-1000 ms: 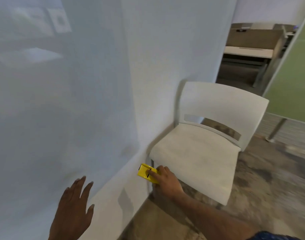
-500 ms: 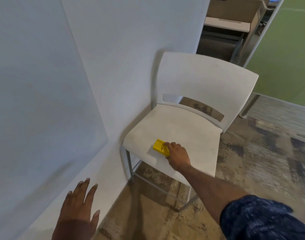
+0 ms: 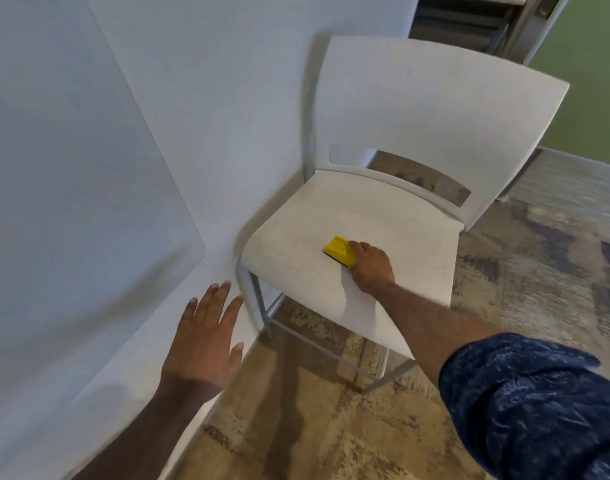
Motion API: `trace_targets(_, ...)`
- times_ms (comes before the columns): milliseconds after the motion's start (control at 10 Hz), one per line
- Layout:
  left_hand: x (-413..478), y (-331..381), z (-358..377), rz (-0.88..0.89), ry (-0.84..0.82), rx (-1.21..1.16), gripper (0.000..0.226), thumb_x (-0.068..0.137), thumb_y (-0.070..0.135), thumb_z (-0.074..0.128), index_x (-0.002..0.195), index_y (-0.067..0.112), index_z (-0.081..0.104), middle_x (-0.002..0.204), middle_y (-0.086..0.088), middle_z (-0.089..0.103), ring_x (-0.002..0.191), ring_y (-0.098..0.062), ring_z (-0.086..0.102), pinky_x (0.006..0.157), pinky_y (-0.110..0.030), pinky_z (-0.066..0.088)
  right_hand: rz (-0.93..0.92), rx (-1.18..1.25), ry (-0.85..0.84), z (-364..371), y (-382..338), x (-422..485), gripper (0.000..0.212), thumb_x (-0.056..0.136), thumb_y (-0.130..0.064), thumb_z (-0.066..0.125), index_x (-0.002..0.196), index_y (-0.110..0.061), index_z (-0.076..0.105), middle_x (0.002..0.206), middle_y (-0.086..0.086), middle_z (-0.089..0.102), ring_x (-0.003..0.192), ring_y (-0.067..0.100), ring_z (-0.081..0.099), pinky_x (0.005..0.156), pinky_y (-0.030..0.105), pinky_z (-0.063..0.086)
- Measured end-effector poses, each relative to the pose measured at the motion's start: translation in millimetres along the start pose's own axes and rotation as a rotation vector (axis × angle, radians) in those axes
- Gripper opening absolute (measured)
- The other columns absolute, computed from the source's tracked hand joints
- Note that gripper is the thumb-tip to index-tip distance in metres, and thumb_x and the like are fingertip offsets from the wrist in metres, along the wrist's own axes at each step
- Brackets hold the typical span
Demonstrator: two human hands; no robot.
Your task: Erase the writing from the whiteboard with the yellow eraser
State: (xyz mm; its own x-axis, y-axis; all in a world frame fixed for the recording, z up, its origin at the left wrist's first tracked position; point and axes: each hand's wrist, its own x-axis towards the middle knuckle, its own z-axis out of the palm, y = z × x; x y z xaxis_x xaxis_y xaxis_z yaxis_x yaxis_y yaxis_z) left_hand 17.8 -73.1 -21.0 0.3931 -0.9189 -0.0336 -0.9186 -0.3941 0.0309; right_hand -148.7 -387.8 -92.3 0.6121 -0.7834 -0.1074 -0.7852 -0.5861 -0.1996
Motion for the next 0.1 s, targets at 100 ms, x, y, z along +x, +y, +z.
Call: trace_targets(100, 4.4, 7.2, -4.1, -0.02, -0.066, 0.028, 0.078, 0.096, 0.05, 0.05, 0.159, 0.026, 0.012, 0.17, -0.004, -0.003, 0.157, -0.026, -0.001, 0.124, -0.041, -0.001, -0.056, 0.018, 0.067, -0.6, -0.7, -12.0, 0.061, 0.092, -0.028, 0.057, 0.146, -0.015, 0.031, 0.153, 0.013, 0.031, 0.141, 0.029, 0.026, 0.116, 0.044, 0.015)
